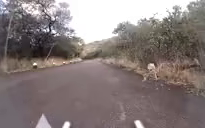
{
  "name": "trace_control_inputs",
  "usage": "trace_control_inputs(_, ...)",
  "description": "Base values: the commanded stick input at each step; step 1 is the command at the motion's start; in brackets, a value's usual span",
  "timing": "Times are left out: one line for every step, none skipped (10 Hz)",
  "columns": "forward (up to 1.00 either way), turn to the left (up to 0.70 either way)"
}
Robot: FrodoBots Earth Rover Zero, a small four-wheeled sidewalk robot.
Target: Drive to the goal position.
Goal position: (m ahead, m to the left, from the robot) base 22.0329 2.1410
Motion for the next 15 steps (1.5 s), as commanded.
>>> trace_control_inputs(0.5, 0.0)
trace_control_inputs(0.5, 0.0)
trace_control_inputs(0.5, 0.0)
trace_control_inputs(0.5, 0.0)
trace_control_inputs(0.5, 0.0)
trace_control_inputs(0.5, 0.0)
trace_control_inputs(0.5, 0.0)
trace_control_inputs(0.5, 0.0)
trace_control_inputs(0.5, 0.0)
trace_control_inputs(0.5, 0.0)
trace_control_inputs(0.5, 0.0)
trace_control_inputs(0.5, 0.0)
trace_control_inputs(0.5, 0.0)
trace_control_inputs(0.5, 0.0)
trace_control_inputs(0.5, 0.0)
